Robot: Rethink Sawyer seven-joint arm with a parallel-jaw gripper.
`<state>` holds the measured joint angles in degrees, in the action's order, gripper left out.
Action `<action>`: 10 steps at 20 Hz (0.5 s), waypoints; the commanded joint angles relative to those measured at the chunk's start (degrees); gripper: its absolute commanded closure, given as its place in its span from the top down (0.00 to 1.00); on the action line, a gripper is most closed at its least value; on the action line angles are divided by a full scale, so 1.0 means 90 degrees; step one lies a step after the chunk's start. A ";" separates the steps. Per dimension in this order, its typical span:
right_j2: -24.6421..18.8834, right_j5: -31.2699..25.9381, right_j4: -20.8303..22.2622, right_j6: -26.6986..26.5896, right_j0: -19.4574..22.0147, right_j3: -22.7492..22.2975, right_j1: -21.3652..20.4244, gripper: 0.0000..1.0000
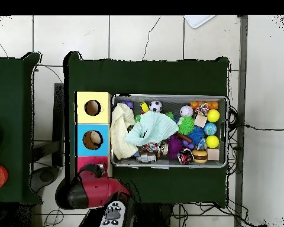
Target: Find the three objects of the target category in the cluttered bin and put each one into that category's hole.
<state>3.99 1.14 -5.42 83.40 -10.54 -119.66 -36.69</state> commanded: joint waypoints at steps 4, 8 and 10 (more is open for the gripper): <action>-0.0377 -0.1906 -0.0245 0.1124 0.0569 -0.0268 -0.0878 0.00; -0.0102 -0.3187 -0.0316 0.1192 0.0469 -0.0063 -0.1847 0.00; -0.0045 -0.3522 -0.0328 0.1241 0.0471 0.0045 -0.2072 0.00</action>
<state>3.39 -18.24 -5.48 83.38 -8.09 -121.19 -46.30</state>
